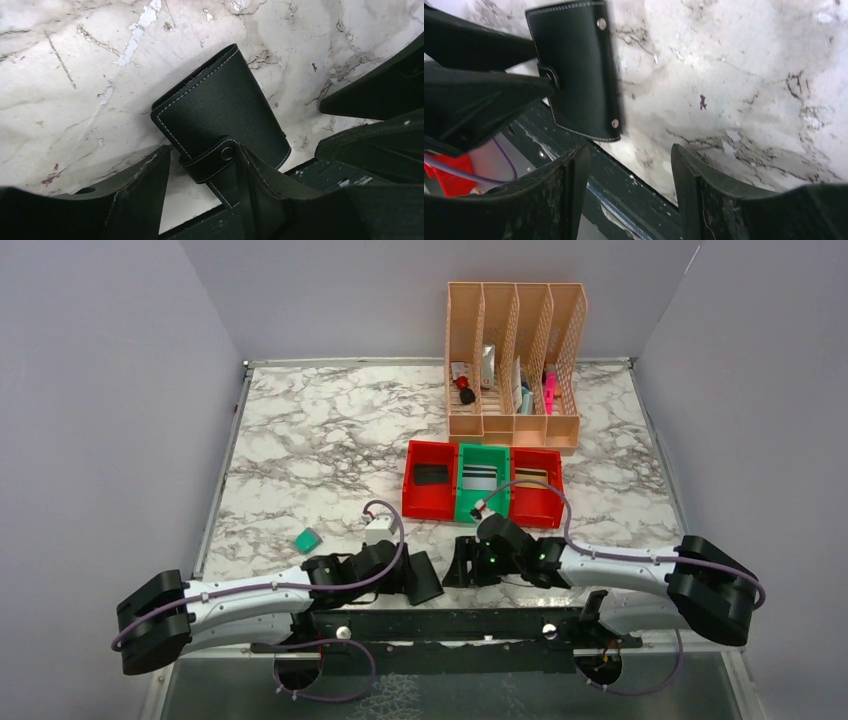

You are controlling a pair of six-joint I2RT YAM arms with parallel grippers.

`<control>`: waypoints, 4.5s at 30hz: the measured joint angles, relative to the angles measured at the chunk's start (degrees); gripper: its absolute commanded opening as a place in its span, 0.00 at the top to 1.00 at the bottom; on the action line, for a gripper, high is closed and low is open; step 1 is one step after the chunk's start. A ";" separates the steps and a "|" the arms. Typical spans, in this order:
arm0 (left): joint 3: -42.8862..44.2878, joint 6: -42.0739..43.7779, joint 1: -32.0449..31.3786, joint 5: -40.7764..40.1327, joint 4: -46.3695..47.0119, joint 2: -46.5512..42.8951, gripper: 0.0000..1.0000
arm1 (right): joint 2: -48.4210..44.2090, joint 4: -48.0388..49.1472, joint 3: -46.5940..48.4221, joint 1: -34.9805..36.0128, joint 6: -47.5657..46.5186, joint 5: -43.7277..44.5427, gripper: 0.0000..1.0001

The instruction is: Take the credit cards out of the card holder

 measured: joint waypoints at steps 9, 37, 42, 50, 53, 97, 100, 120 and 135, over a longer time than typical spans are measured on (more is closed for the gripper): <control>-1.81 0.59 0.00 1.22 7.91 4.24 0.58 | 5.07 8.76 -0.07 0.35 0.63 0.98 0.43; -1.68 4.33 0.00 3.87 11.04 6.16 0.57 | 10.27 17.75 -0.98 0.35 -0.04 -0.04 0.58; -0.17 4.81 0.00 4.13 11.04 8.44 0.57 | 10.51 17.92 -0.98 0.35 -0.20 -0.15 0.64; 1.20 5.97 0.02 4.35 11.39 10.86 0.44 | 9.88 19.87 -3.32 0.24 0.98 0.35 0.87; 2.51 6.69 0.00 4.33 11.02 11.98 0.37 | 8.83 20.13 -4.11 0.26 1.68 0.35 0.93; 26.05 19.85 0.00 8.52 -4.68 33.00 0.44 | -7.10 9.14 -9.75 0.35 9.31 14.38 0.92; 26.38 19.89 0.00 8.46 -4.46 33.57 0.53 | -7.04 9.29 -9.77 0.35 9.46 14.38 0.92; 24.81 18.56 -0.76 3.54 -2.75 31.34 0.72 | -6.97 10.62 -9.86 0.35 11.43 16.11 0.95; 23.69 16.52 -0.83 0.98 -4.00 28.17 0.67 | -7.41 12.00 -9.92 0.35 13.62 16.65 0.97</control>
